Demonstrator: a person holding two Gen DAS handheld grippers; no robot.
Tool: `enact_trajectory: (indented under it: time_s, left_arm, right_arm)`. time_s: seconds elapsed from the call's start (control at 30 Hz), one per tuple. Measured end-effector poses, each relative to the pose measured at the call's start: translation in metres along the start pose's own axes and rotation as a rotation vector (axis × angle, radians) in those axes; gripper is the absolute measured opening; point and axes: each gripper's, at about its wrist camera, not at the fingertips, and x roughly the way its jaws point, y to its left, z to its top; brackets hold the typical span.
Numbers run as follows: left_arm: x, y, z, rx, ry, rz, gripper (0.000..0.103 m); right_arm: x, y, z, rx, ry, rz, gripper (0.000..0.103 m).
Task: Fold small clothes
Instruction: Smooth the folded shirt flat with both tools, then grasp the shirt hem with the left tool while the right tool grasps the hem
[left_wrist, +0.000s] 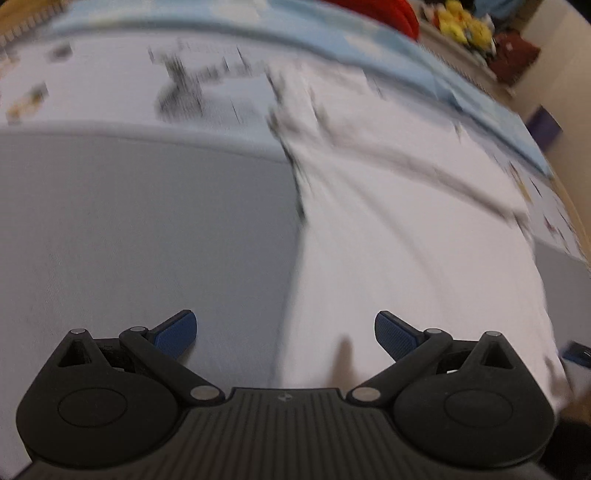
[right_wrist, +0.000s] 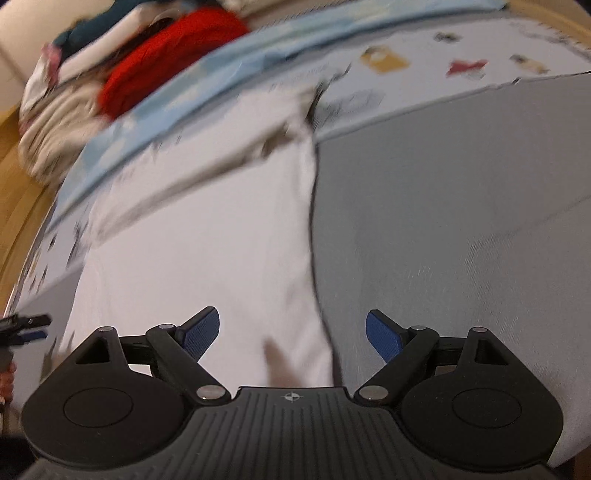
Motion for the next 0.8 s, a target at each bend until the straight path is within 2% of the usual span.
enact_trajectory:
  time_s: [0.07,0.13,0.2,0.27,0.33,0.37,0.4,0.43,0.47,0.63,0.8]
  left_arm:
    - [0.003,-0.003,-0.019,0.001,0.047,-0.011,0.103]
    - [0.0,-0.014,-0.036,0.078,0.016,0.033,0.103]
    - [-0.001,-0.024,-0.048,0.144,0.024,0.059,0.102]
    - [-0.005,-0.031,-0.061,0.174,0.023,0.056,0.099]
    - [-0.012,-0.04,-0.07,0.218,-0.019,0.102,0.056]
    - [-0.018,-0.039,-0.073,0.207,-0.039,0.11,0.009]
    - [-0.021,-0.031,-0.073,0.129,-0.03,0.06,0.007]
    - [-0.025,-0.022,-0.075,0.048,-0.024,0.028,0.007]
    - [-0.031,-0.02,-0.078,0.028,-0.037,0.026,0.006]
    - [-0.084,-0.03,-0.11,0.074,-0.099,-0.018,0.006]
    - [-0.143,-0.025,-0.161,0.029,-0.099,-0.092,0.006]
  right_arm:
    - [-0.002,-0.002,-0.009,-0.04,0.042,0.034,0.087]
    - [-0.006,-0.011,-0.013,-0.019,0.044,0.055,0.087]
    - [-0.004,-0.019,-0.019,-0.003,0.07,0.038,0.087]
    - [-0.008,-0.013,-0.027,-0.065,0.068,0.042,0.085]
    - [-0.011,-0.004,-0.037,-0.087,0.096,0.069,0.055]
    - [-0.011,-0.003,-0.042,-0.084,0.124,0.103,0.006]
    - [-0.008,-0.001,-0.047,-0.059,0.153,0.11,0.007]
    - [-0.009,0.003,-0.052,-0.052,0.137,0.08,0.006]
    - [-0.013,0.009,-0.056,-0.07,0.105,0.055,0.006]
    - [-0.061,0.022,-0.078,-0.032,-0.038,0.055,0.006]
    - [-0.127,0.013,-0.109,0.039,-0.056,0.089,0.006]
